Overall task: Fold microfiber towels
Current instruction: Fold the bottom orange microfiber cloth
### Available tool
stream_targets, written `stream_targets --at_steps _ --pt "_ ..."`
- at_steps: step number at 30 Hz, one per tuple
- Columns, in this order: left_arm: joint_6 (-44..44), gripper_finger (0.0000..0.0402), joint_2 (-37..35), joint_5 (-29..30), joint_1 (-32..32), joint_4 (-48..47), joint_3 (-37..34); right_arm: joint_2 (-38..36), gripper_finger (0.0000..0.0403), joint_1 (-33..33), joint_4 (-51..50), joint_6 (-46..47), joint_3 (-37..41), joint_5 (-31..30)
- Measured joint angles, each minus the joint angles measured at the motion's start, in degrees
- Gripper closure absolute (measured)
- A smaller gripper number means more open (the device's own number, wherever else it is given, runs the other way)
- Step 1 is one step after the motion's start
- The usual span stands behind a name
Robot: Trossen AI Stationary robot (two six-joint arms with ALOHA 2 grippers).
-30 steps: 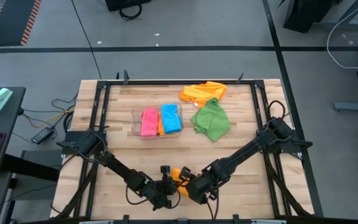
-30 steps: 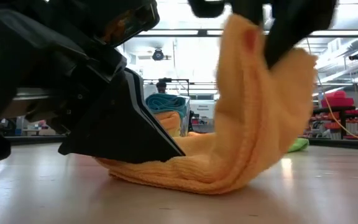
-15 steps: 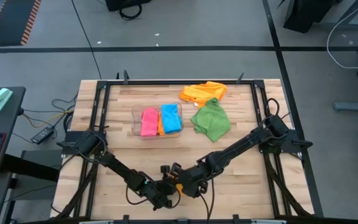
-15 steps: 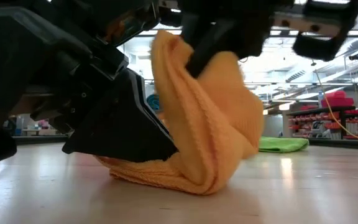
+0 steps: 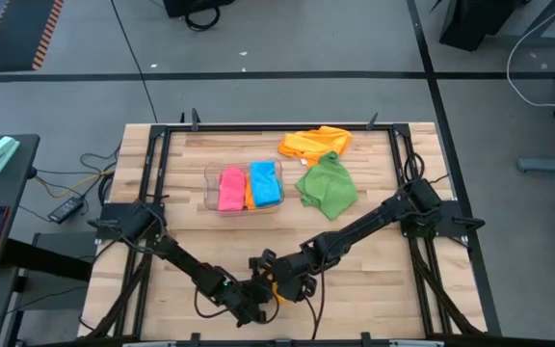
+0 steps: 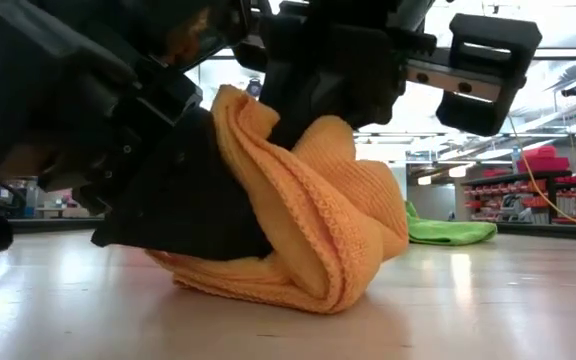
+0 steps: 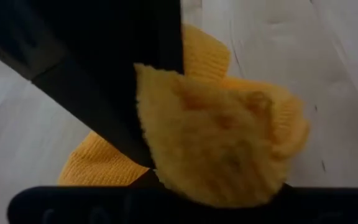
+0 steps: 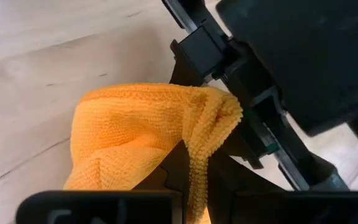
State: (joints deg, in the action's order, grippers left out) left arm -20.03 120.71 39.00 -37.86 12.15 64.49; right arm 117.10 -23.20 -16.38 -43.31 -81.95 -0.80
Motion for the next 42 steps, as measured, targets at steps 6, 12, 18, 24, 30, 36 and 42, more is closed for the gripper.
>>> stream_targets --at_steps 6,12,18,24,30,36,42 --pt "1.51 0.0330 -2.00 -0.13 -1.39 -1.03 -0.02 -0.09 0.0360 0.22 0.09 2.80 -0.03 0.48" --pt "2.71 0.0320 -4.88 -0.38 -2.60 -4.62 -0.02 -0.15 0.0360 0.20 0.05 3.82 -0.11 0.50" --pt "2.63 0.0334 -7.19 0.01 -3.88 -9.67 0.00 -0.17 0.0360 0.17 -0.51 4.17 -0.11 0.69" --pt "-2.49 0.0351 -10.40 0.00 -5.98 -17.70 0.04 -0.15 0.0360 -0.14 -0.81 4.23 -0.07 0.74" --pt "-8.82 0.0363 -10.87 -0.61 -7.13 -23.70 0.04 -0.15 0.0360 -0.51 -0.76 3.83 -0.04 0.81" --pt "-10.47 0.0372 -9.26 -1.89 -6.67 -22.93 -1.22 -0.15 0.0360 -0.55 -0.58 3.24 -0.04 0.81" --pt "-9.67 0.0382 -8.00 -1.57 -5.99 -14.52 -5.78 -0.15 0.0360 -0.56 1.45 1.16 -0.02 0.92"
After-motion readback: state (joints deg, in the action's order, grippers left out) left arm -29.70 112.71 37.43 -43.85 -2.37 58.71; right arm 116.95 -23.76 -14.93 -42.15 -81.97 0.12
